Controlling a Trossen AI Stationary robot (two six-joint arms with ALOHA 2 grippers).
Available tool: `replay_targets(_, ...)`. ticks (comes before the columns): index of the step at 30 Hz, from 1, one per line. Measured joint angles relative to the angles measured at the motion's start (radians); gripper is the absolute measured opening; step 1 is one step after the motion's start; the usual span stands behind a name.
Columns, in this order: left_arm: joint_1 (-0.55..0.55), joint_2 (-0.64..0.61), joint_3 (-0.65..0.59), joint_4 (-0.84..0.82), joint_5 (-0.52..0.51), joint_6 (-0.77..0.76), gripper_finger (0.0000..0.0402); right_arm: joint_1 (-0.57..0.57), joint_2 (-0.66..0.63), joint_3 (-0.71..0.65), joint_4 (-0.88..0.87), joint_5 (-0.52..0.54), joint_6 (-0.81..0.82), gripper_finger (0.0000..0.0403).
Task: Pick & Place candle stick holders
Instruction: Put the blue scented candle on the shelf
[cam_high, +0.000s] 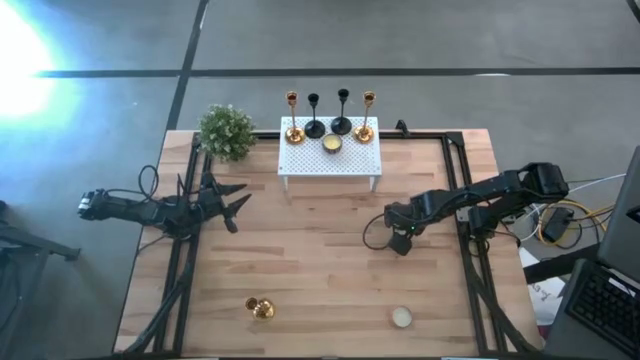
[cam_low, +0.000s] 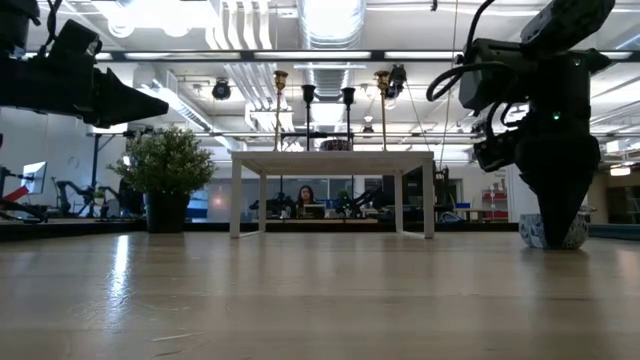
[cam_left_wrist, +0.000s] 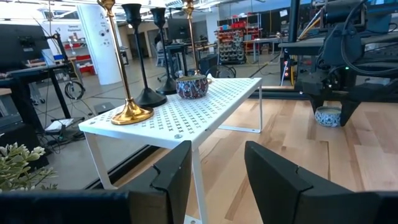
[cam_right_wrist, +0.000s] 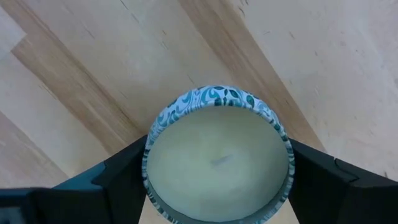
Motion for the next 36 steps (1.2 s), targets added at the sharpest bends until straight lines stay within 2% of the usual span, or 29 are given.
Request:
replay_targets(5,0.000,0.000,0.000,0.000,0.000,0.000,0.0154,-0.001,-0.037,0.026,0.003,0.000,-0.015,0.0291)
replay_targets(11,0.000,0.000,0.000,0.000,0.000,0.000,0.0154,-0.001,-0.101,0.156,-0.057,-0.059,-0.081,0.0290)
replay_targets(15,0.000,0.000,0.000,0.000,0.000,0.000,0.0154,-0.001,-0.144,0.291,-0.139,-0.067,-0.211,0.0290)
replay_targets(21,0.000,0.000,0.000,0.000,0.000,0.000,0.0154,-0.016,-0.163,0.501,-0.192,-0.025,-0.464,0.0290)
replay_targets(29,0.000,0.000,0.000,0.000,0.000,0.000,0.0154,-0.128,-0.064,0.739,-0.320,-0.003,-0.625,0.0290)
replay_targets(36,0.000,0.000,0.000,0.000,0.000,0.000,0.0154,-0.203,0.031,0.864,-0.375,-0.006,-0.725,0.0290)
